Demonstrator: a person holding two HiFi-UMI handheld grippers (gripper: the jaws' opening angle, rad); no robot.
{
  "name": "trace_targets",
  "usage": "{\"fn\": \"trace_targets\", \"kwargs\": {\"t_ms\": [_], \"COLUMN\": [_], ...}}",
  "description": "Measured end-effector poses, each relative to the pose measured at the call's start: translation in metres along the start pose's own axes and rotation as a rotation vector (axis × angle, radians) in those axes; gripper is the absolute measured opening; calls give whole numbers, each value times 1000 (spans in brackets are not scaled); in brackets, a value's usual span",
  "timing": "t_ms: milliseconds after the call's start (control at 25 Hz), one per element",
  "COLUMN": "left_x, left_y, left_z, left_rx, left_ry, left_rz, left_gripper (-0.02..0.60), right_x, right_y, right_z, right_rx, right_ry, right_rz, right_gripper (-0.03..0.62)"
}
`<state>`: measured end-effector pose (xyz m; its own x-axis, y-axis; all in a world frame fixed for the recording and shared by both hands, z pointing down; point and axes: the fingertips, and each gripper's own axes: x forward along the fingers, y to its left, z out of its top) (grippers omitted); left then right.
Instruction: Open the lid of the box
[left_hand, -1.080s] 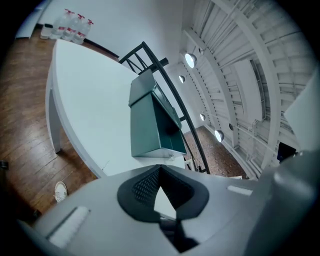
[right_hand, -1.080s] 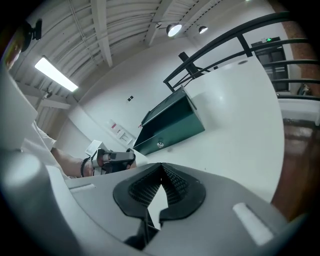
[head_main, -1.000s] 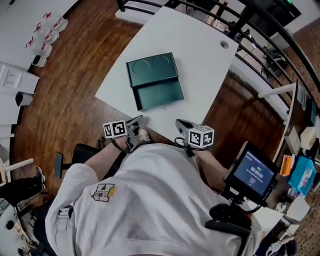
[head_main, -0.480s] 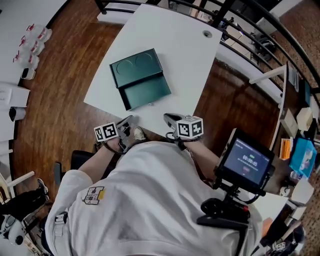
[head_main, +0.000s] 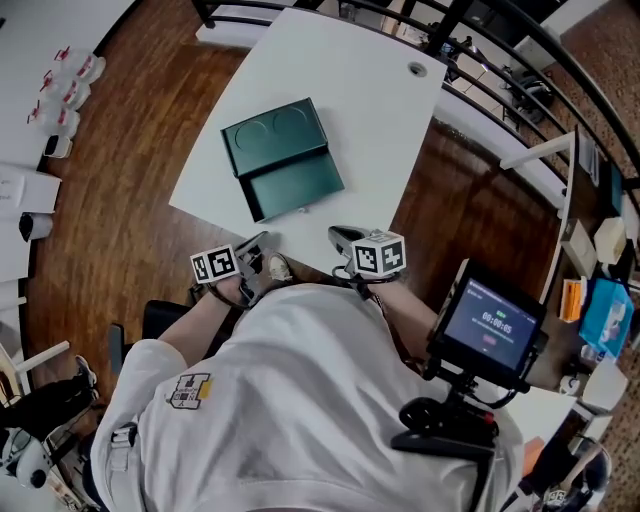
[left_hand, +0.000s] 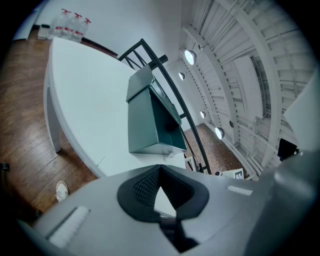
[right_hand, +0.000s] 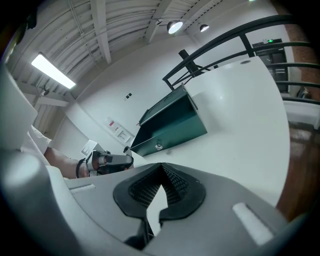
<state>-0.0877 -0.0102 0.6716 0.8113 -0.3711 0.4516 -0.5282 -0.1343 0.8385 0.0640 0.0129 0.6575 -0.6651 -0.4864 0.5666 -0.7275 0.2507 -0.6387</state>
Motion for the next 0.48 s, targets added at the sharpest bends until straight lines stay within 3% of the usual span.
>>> {"fn": "trace_targets", "kwargs": {"t_ms": [480], "left_x": [2], "left_y": [-3], "left_z": [1], "left_rx": [3], "left_ry": [-6], "left_rz": [-5], "left_gripper": [0], "right_x": [1], "right_y": [-1], "right_z": [3], "right_rx": [-9], "right_ry": [2], "right_rz": [-5], "right_gripper": [-2]}}
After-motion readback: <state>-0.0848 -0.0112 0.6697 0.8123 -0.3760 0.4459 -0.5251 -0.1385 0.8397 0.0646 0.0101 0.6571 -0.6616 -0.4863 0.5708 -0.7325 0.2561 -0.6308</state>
